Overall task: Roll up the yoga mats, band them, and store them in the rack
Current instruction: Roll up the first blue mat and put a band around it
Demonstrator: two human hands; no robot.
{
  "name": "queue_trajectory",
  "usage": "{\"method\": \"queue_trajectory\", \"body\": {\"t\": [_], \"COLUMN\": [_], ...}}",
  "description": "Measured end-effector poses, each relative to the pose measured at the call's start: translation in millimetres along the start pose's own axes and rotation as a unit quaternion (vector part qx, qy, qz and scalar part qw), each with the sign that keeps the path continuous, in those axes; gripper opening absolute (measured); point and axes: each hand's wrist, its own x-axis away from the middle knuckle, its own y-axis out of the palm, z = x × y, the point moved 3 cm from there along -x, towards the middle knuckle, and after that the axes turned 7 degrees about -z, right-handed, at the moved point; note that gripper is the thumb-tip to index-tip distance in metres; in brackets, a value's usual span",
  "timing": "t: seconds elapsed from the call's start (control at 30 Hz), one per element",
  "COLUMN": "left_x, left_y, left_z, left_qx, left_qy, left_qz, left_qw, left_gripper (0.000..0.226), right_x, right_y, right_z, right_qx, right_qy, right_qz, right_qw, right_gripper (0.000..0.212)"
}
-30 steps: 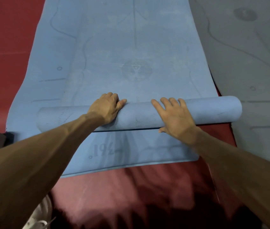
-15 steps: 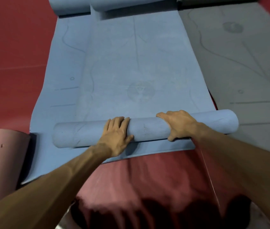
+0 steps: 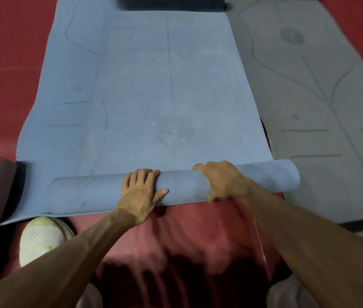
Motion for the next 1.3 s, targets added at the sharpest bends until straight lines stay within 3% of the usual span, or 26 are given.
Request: {"method": "queue_trajectory", "body": {"t": [0.2,0.37,0.5,0.57,0.7,0.77,0.87,1.0,1.17,1.3], "left_x": [-19.2,-36.6,-50.9,-60.9,-81.5,-91.4,-103.7,-123.9,-135.1,-123.8], "left_y": [-0.5,-4.0,-10.8,-14.9,-28.0,-31.0,-30.7,-34.6,-40.6,-41.1], "left_z": [-2.9,-9.5,-10.3,-11.3,-15.5,-17.4,-21.1,-27.1,-32.3,-28.5], "left_qx": [-0.047,-0.092,-0.107,-0.096,-0.041,-0.034,-0.035,-0.019,0.022,0.006], "left_qy": [0.01,0.024,0.014,0.01,0.024,0.018,0.001,-0.018,-0.016,-0.023], "left_qz": [-0.028,-0.041,-0.054,-0.065,-0.087,-0.074,-0.05,-0.047,-0.038,-0.026], "left_qw": [0.998,0.995,0.993,0.993,0.995,0.997,0.998,0.999,0.999,0.999], "left_gripper": [0.081,0.089,0.088,0.08,0.068,0.057,0.046,0.044,0.036,0.035], "right_x": [-16.0,-21.6,-18.0,-10.1,0.2,-1.5,-9.9,-28.5,-38.8,-38.1], "right_y": [4.4,1.7,0.3,5.0,21.5,25.8,24.2,15.3,-1.0,-2.5], "right_z": [12.7,16.7,16.8,14.2,7.7,4.4,2.3,7.6,12.4,9.4], "right_qx": [-0.07,-0.068,-0.037,-0.027,-0.008,-0.009,-0.011,0.0,0.022,0.053], "right_qy": [-0.02,-0.059,-0.064,-0.056,-0.042,-0.026,0.002,0.025,0.042,0.049], "right_qz": [-0.054,-0.014,0.026,0.084,0.3,0.345,0.325,0.246,0.146,0.135], "right_qw": [0.996,0.996,0.997,0.995,0.953,0.938,0.946,0.969,0.988,0.988], "right_gripper": [0.102,0.106,0.097,0.089,0.065,0.05,0.059,0.09,0.113,0.115]}}
